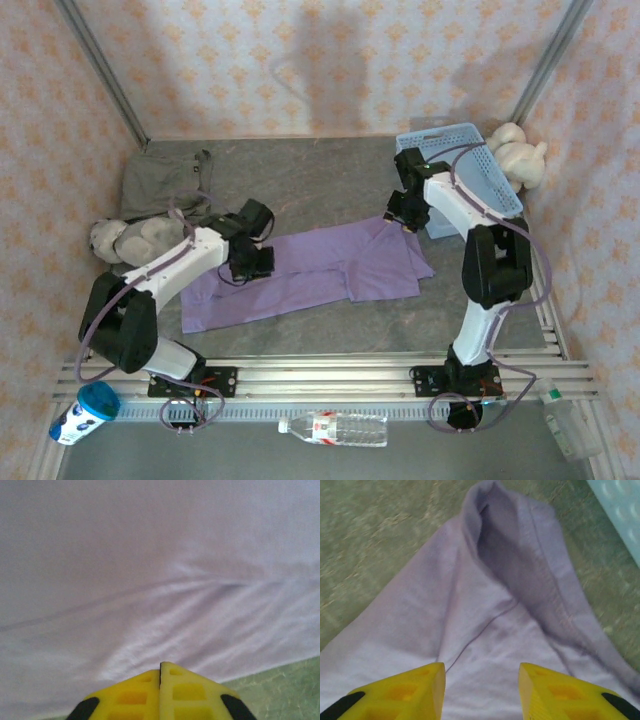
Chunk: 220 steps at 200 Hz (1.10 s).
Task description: Fold and stack the mixed laundry pile
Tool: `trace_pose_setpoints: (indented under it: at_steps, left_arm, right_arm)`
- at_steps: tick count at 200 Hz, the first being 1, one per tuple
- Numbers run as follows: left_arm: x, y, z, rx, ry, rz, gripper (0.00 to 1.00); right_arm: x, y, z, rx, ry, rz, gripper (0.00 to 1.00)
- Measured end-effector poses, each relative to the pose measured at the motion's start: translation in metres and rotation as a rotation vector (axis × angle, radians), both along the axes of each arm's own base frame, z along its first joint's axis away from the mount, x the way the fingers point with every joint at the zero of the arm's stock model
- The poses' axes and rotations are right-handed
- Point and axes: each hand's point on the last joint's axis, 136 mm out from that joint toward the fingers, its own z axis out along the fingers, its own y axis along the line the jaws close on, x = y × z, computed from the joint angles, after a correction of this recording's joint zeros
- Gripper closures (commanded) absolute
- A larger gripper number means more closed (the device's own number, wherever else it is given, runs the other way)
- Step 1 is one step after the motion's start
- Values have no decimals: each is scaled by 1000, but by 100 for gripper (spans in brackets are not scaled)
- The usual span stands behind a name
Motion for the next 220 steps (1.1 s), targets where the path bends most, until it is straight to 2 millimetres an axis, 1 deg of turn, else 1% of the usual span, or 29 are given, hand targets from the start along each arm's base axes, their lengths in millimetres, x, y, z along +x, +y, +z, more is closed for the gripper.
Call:
trace_pose_setpoints:
  at_steps: [15, 17, 30, 47, 70, 95, 103, 125, 136, 176, 203, 211, 220]
  left_arm:
    - [-15, -12, -16, 15, 57, -52, 100]
    - [-18, -13, -21, 23, 72, -63, 100]
    - [-23, -15, -35, 42, 107, -73, 100]
    - [-28, -11, -53, 82, 153, -60, 100]
    - [-29, -3, -62, 131, 168, -48, 100]
    - [-27, 2, -63, 163, 153, -47, 100]
    - [-26, 4, -63, 177, 150, -45, 100]
    - [-25, 8, -63, 201, 146, -45, 100]
    - [-25, 11, -63, 213, 141, -44, 100]
    - [-25, 18, -64, 250, 135, -35, 100]
    - [-27, 22, -64, 266, 131, -35, 100]
    - [-27, 24, -64, 269, 126, -34, 100]
    - [-28, 25, -64, 270, 120, -34, 100]
  right_arm:
    - [3, -2, -13, -20, 17, 23, 57]
    - [3, -3, -15, -24, 20, 27, 57]
    - [4, -4, -20, -43, 25, 44, 57]
    - [9, -7, -22, -62, 20, 54, 57]
    - [26, -9, -20, -72, -13, 56, 60]
    - [42, -9, -21, -75, -38, 69, 74]
    - [47, -8, -24, -76, -40, 77, 78]
    - [49, -6, -33, -72, -27, 85, 91]
    - [48, -5, -35, -66, -22, 85, 100]
    - [54, -8, -26, -59, -35, 59, 100]
    - [73, -23, -4, -34, -75, -24, 100]
    - [81, -28, 2, -20, -90, -49, 96]
    - [91, -33, 8, -1, -105, -77, 89]
